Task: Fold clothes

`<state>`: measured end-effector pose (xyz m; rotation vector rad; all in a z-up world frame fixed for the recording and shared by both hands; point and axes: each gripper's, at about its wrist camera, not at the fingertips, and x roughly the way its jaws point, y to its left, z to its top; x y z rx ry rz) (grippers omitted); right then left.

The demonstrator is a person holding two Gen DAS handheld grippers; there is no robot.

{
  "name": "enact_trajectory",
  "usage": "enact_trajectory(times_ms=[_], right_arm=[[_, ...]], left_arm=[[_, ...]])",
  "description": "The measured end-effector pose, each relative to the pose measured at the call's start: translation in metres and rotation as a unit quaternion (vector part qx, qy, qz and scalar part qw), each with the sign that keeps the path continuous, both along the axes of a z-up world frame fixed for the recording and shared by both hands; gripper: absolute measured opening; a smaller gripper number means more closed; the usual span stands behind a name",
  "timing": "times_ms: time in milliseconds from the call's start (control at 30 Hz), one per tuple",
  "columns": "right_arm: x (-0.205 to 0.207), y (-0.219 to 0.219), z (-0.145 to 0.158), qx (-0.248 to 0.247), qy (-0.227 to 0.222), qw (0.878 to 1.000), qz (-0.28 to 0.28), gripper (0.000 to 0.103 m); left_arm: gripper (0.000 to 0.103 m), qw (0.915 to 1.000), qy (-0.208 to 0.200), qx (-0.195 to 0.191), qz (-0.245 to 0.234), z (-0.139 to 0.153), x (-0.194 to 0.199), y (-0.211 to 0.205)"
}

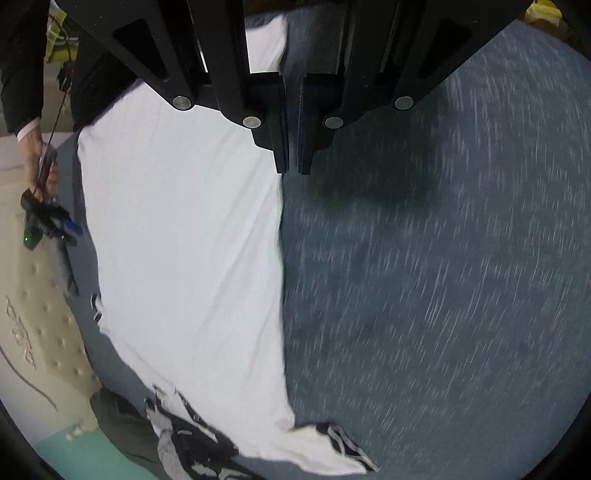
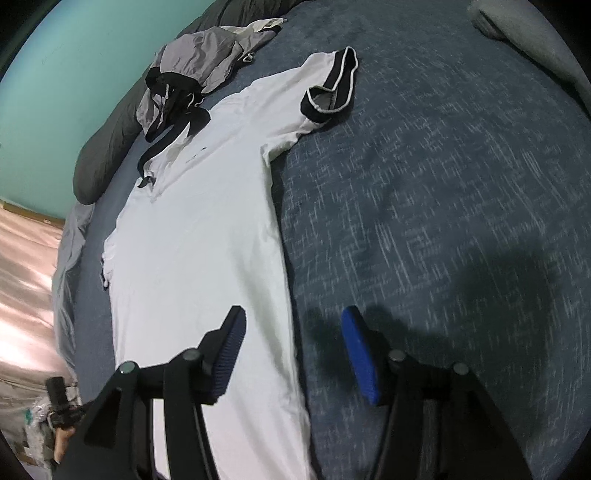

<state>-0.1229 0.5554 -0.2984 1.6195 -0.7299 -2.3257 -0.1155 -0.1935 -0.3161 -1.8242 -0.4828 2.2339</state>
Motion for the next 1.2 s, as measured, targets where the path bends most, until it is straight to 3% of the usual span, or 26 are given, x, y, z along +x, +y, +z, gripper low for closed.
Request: enact_trajectory(times_ms=[133, 233, 333, 433, 500, 633, 767, 933, 1200], right_arm=[[-0.018, -0.009, -0.003, 0.005, 0.009, 1.000, 0.019, 0.055], [-0.030, -0.023, -0.007, 0.026, 0.020, 0.998, 0.051, 0.040], [-0.039, -0.031, -0.015, 0.041, 0.021, 0.997, 0.068, 0.036], [-0.045, -0.034, -0.022, 0.049, 0.019, 0.995, 0.079, 0.025], [-0.046, -0.035, -0.026, 0.051, 0.020, 0.995, 0.085, 0.012], [-0.048, -0.030, -0.029, 0.044, 0.021, 0.996, 0.081, 0.002], [-0.048, -0.020, -0.024, 0.046, 0.035, 0.997, 0.059, 0.000], [-0.050, -0.025, -0.030, 0.026, 0.013, 0.997, 0.071, 0.001], [-0.052, -0.037, -0.041, 0.046, -0.005, 0.996, 0.075, 0.012]], left_arm=[[0.005, 1.0000, 0.008, 0.002, -0.005, -0.002, -0.027, 0.017], [0.005, 0.9999, 0.005, 0.002, -0.013, -0.012, -0.041, 0.022], [0.005, 0.9998, 0.000, 0.007, -0.016, -0.021, -0.053, 0.037], [0.005, 0.9998, -0.006, 0.008, -0.017, -0.024, -0.061, 0.057], [0.005, 0.9998, -0.010, 0.008, -0.018, -0.028, -0.065, 0.061], [0.005, 0.9997, -0.013, 0.006, -0.018, -0.033, -0.071, 0.067], [0.005, 0.9998, -0.013, 0.004, -0.017, -0.031, -0.062, 0.056], [0.005, 0.9998, -0.009, 0.007, -0.015, -0.029, -0.068, 0.061], [0.005, 0.9998, -0.010, 0.009, -0.014, -0.031, -0.074, 0.070]])
